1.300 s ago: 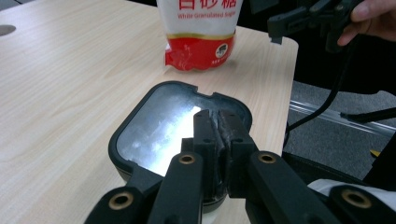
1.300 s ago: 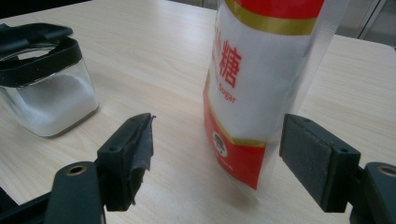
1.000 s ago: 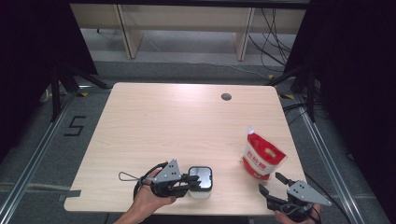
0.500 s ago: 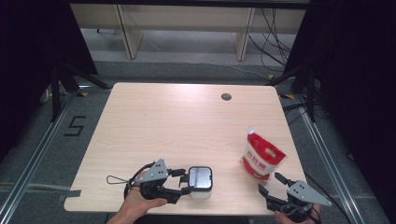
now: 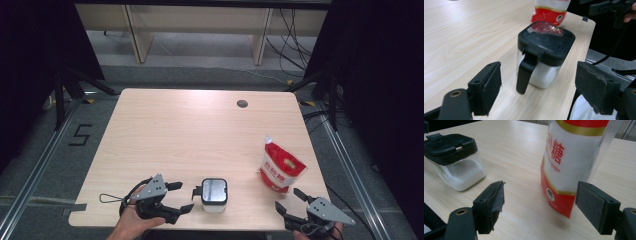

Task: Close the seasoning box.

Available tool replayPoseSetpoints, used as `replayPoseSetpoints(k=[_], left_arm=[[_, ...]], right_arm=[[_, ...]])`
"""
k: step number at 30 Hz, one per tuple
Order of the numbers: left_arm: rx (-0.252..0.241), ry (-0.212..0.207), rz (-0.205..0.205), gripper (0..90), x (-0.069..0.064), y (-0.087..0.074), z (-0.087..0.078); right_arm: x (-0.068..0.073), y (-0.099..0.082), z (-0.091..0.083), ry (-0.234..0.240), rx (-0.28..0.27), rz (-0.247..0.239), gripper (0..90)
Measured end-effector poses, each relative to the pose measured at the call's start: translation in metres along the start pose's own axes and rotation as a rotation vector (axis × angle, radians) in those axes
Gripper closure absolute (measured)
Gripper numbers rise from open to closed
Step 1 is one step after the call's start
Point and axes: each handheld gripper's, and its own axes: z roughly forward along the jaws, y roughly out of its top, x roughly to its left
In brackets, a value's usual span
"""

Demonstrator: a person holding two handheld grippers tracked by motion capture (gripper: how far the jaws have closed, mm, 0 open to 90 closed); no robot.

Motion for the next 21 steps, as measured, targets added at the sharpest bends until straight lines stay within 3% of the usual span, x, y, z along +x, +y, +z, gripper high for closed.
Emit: replayPoseSetpoints(k=[2, 4, 5, 6, 8, 10, 12, 13, 15, 16, 17, 19, 20, 21], left_arm=[[0.010, 0.010, -0.003, 20.0, 0.001, -0.004, -0.003], [0.019, 0.016, -0.011, 19.8, 0.001, -0.008, -0.006], [0.022, 0.023, -0.024, 19.7, 0.001, -0.010, -0.007], [0.020, 0.022, -0.003, 19.4, 0.003, -0.012, -0.007], [0.036, 0.029, 0.003, 18.9, 0.002, -0.015, -0.010], [0.055, 0.047, -0.002, 18.2, 0.002, -0.018, -0.013], [0.041, 0.045, -0.019, 18.1, 0.000, -0.020, -0.013], [0.049, 0.044, -0.019, 18.1, -0.001, -0.022, -0.013], [0.057, 0.053, -0.013, 18.1, -0.002, -0.024, -0.013], [0.059, 0.058, -0.009, 18.1, -0.003, -0.025, -0.013], [0.059, 0.065, -0.002, 18.1, -0.003, -0.026, -0.012], [0.070, 0.076, 0.006, 18.1, -0.004, -0.029, -0.011], [0.083, 0.091, 0.015, 18.2, -0.004, -0.030, -0.012], [0.081, 0.095, 0.030, 18.1, -0.004, -0.031, -0.011]], right_arm=[[-0.001, -0.001, 0.001, 0.002, -0.009, -0.041, 24.1], [0.003, -0.002, -0.001, 0.010, 0.008, -0.006, 23.8], [0.001, -0.002, 0.000, 0.011, 0.006, -0.042, 23.6], [0.003, -0.002, 0.000, 0.022, 0.009, -0.014, 23.5], [0.004, -0.003, 0.000, 0.013, 0.011, -0.032, 23.2], [0.004, -0.005, 0.000, 0.022, 0.018, -0.028, 22.5], [0.007, -0.005, -0.001, 0.027, 0.028, -0.008, 22.0], [0.006, -0.005, -0.001, 0.033, 0.023, -0.037, 21.7], [0.010, -0.006, -0.002, 0.033, 0.045, 0.005, 20.5], [0.009, -0.007, -0.001, 0.039, 0.048, -0.017, 19.8], [0.012, -0.007, -0.002, 0.038, 0.068, 0.013, 18.9], [0.009, -0.008, 0.000, 0.047, 0.060, -0.043, 17.9], [0.011, -0.008, 0.000, 0.053, 0.073, -0.016, 17.9], [0.010, -0.009, 0.000, 0.045, 0.078, -0.028, 17.9]])
